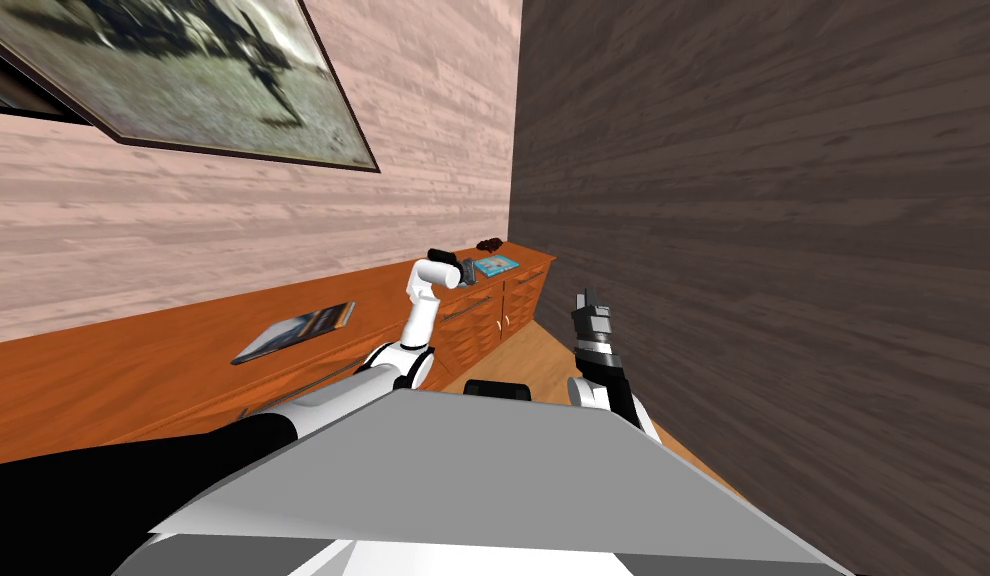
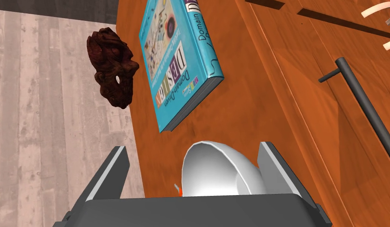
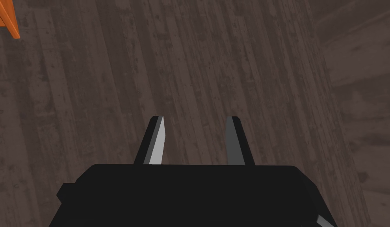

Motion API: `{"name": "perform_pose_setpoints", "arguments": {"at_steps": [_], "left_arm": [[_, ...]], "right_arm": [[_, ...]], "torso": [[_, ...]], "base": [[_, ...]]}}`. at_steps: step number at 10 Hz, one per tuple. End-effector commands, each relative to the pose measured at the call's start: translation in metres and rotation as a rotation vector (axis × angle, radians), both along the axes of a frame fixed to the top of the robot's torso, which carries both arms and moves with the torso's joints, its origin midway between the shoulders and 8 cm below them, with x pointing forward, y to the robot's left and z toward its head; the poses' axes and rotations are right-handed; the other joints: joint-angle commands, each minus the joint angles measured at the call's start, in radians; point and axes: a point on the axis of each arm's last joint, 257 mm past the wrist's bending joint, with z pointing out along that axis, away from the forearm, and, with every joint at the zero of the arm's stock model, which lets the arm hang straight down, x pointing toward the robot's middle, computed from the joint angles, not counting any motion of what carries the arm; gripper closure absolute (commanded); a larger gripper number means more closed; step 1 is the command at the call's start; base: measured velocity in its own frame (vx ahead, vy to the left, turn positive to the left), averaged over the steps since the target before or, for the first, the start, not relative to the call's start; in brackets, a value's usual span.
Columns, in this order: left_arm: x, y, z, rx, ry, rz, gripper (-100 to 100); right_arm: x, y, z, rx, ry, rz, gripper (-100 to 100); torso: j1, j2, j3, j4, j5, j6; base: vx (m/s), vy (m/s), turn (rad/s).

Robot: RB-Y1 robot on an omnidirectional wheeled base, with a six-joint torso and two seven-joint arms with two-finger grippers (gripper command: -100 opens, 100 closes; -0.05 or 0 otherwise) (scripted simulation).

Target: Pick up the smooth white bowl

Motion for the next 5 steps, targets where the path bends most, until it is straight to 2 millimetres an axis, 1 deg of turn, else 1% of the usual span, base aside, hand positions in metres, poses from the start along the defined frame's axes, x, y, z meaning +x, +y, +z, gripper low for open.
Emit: {"name": "perform_pose_setpoints", "arguments": {"at_steps": [1, 2, 3, 4, 5], "left_arm": [[0.001, -0.005, 0.001, -0.001, 0.039, -0.004, -100], [-0.002, -0.003, -0.005, 0.006, 0.065, -0.001, -100], [-0.003, -0.003, -0.007, 0.009, 0.073, -0.001, -100], [-0.003, -0.007, -0.005, 0.007, 0.104, -0.003, -100], [-0.006, -0.005, -0.01, 0.014, 0.127, -0.001, -100]], "right_arm": [[0.0, 0.0, 0.0, 0.0, 0.0, 0.0, 0], [0.0, 0.0, 0.0, 0.0, 0.0, 0.0, 0], [0.0, 0.0, 0.0, 0.0, 0.0, 0.0, 0], [0.0, 0.0, 0.0, 0.0, 0.0, 0.0, 0], [0.0, 0.0, 0.0, 0.0, 0.0, 0.0, 0]], "torso": [[0.0, 0.0, 0.0, 0.0, 0.0, 0.0], [0.0, 0.0, 0.0, 0.0, 0.0, 0.0], [0.001, 0.0, 0.0, 0.0, 0.0, 0.0], [0.0, 0.0, 0.0, 0.0, 0.0, 0.0], [0.001, 0.0, 0.0, 0.0, 0.0, 0.0]], "base": [[-0.005, 0.023, -0.007], [-0.006, 0.025, -0.01], [-0.002, 0.012, 0.0], [-0.002, 0.026, -0.012], [0.001, 0.029, -0.012]]}}
